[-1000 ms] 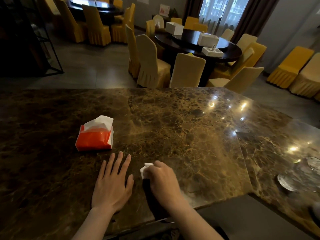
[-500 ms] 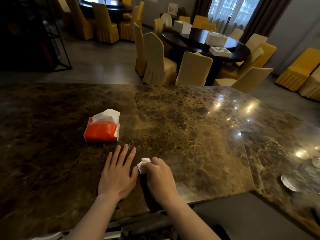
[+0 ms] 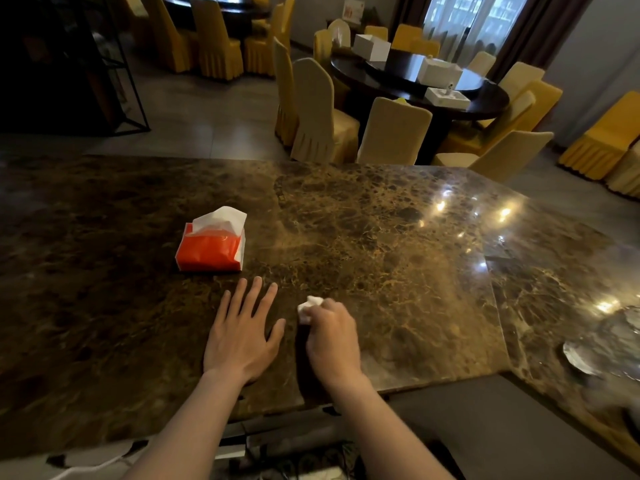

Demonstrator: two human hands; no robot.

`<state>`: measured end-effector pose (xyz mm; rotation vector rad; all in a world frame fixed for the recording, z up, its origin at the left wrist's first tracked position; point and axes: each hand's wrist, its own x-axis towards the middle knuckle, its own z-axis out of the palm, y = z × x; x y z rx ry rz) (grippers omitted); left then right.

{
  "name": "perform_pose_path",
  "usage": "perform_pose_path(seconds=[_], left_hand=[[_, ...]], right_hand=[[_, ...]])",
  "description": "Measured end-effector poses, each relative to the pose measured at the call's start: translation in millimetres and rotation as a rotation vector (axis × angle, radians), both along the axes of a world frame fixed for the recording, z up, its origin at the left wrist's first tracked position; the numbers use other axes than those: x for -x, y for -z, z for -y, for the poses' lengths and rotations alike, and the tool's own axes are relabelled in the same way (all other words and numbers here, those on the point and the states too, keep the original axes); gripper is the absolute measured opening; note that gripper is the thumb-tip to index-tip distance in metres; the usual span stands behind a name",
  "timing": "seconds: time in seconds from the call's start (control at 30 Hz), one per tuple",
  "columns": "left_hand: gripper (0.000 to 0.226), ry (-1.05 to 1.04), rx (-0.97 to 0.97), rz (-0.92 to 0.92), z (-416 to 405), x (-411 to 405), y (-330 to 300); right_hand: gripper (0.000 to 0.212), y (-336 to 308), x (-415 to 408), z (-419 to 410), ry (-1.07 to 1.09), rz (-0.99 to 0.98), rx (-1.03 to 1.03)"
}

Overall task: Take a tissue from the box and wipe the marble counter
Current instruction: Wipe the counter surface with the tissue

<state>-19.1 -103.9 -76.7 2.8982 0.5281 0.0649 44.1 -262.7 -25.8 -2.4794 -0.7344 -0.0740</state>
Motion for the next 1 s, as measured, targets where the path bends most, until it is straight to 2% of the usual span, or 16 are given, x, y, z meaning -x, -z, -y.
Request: perform_pose_path(seconds=[0.07,0.13,0.33,0.47,0.53,0.6,0.67,0.73,0.8,0.87,1.0], left_hand=[[0.069,0.006,-0.004,0.006,0,0,0],[0.069,0.006,-0.001,0.004,1,0,-1],[0.068,0.015,0.029,0.022,0,2,-5],[0.073,0.009,0.02,0.019,1,2,-5],[0.074,0.003,0.035,0.032,1,2,-5],[0.074,0.003,0.036,0.031,0,1,-4],[0.074,0.007,0.034,0.027,0,2,-3],[0.074,0.0,0.046,0.042,1,2,-3],[0.074,0.0,0.054,0.043,1,2,-4],[0.074,0.0,0.046,0.036,1,3,-4],[0.073,0.004,0.057,0.048,1,2,-4]], right_hand=[[0.03,-1,3,3,-0.117,0.011,0.015],[0.03,-3,-8,13,-0.143,0.05,0.08],[0.03,-8,-61,38,0.164,-0.016,0.101],[0.028,-5,-56,33,0.123,-0.025,0.064],[0.026,-12,-54,33,0.132,-0.199,-0.153],[0.027,-23,-66,37,0.206,-0.48,-0.42],[0.029,-29,-80,42,0.257,-0.794,-0.599],[0.029,-31,-86,43,0.268,-1.011,-0.581],[0.025,-27,-87,42,0.302,-1.078,-0.491],[0.022,-19,-87,41,0.36,-0.925,-0.363],[0.017,-16,-83,45,0.416,-0.334,-0.036]])
